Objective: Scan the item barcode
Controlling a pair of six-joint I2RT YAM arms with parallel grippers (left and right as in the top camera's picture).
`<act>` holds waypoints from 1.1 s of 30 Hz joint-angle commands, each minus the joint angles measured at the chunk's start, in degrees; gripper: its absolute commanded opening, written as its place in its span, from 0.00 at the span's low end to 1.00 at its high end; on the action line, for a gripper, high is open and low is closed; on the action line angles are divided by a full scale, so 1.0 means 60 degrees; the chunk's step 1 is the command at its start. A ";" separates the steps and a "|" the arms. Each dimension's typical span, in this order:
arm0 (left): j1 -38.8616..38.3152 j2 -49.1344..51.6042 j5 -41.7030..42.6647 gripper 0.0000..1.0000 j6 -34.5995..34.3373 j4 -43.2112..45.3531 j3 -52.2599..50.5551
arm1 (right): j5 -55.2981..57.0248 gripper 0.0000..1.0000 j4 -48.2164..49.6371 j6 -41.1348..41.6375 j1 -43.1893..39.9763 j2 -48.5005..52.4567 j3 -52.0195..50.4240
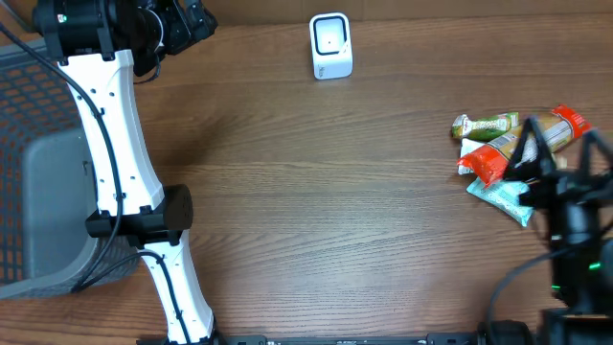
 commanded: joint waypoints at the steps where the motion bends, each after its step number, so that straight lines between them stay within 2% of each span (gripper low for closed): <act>1: -0.0069 -0.0047 0.0040 1.00 -0.0106 0.0007 0.0018 | -0.0426 1.00 0.1847 0.0146 -0.0029 -0.1155 -0.2346; 4: -0.0069 -0.0047 0.0040 0.99 -0.0106 0.0007 0.0018 | -0.0412 1.00 0.2758 0.0459 -0.0029 -0.2084 -0.3927; 14: -0.0062 -0.0047 0.0040 0.99 -0.0106 0.0007 0.0018 | -0.0310 1.00 0.2903 0.0484 -0.0022 -0.4258 -0.6732; 23: -0.0080 -0.0047 0.0040 1.00 -0.0106 0.0007 0.0018 | -0.0335 1.00 0.0933 0.0488 -0.0004 -0.4885 -0.6838; 33: -0.0084 -0.0047 0.0040 1.00 -0.0106 0.0007 0.0018 | -0.0339 1.00 0.0962 0.0499 -0.0004 -0.4845 -0.6838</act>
